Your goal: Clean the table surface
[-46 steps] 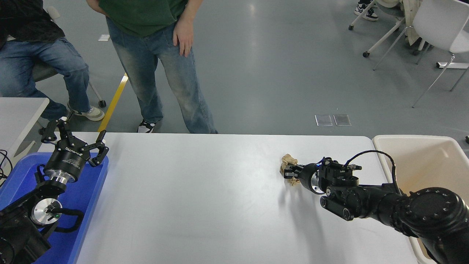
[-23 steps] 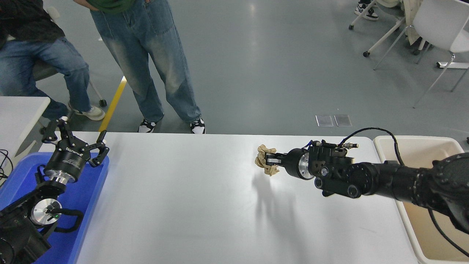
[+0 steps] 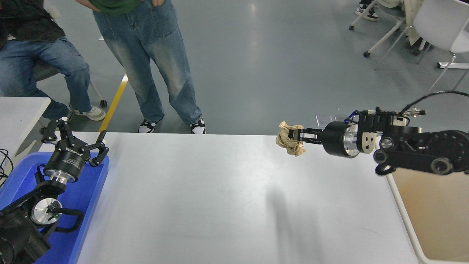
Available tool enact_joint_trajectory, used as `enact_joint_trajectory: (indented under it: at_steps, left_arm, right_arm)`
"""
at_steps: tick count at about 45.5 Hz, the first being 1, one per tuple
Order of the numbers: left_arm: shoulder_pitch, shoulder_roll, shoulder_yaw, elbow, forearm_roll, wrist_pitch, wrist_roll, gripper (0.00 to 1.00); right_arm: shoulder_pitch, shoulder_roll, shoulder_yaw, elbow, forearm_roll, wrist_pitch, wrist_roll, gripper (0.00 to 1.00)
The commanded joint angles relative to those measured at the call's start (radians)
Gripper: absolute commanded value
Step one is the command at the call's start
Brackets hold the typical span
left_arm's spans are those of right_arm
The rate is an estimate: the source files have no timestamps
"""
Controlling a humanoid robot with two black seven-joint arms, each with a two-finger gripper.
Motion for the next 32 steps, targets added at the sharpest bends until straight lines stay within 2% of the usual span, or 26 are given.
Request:
enact_joint_trajectory:
  at_steps: [1,7,17,26,32]
  left_arm:
    - [0.001,0.0,0.0,0.0,0.0,0.0,0.0,1.0]
    - [-0.001,0.0,0.0,0.0,0.0,0.0,0.0,1.0]
    - [-0.001,0.0,0.0,0.0,0.0,0.0,0.0,1.0]
    - [-0.001,0.0,0.0,0.0,0.0,0.0,0.0,1.0]
    - [-0.001,0.0,0.0,0.0,0.0,0.0,0.0,1.0]
  right_arm:
    - [0.075,-0.204,0.018,0.081,-0.004,0.082,0.023,0.0]
    - [0.074,-0.327,0.05,0.08,-0.004,0.153,0.061,0.0]
    - [0.063,-0.45,0.089,0.074,-0.004,0.216,0.092,0.0]
    - [0.029,-0.516,0.078,0.014,-0.005,0.222,0.1,0.0]
    - [-0.053,-0.551,0.082,-0.058,-0.004,0.216,0.109,0.0]
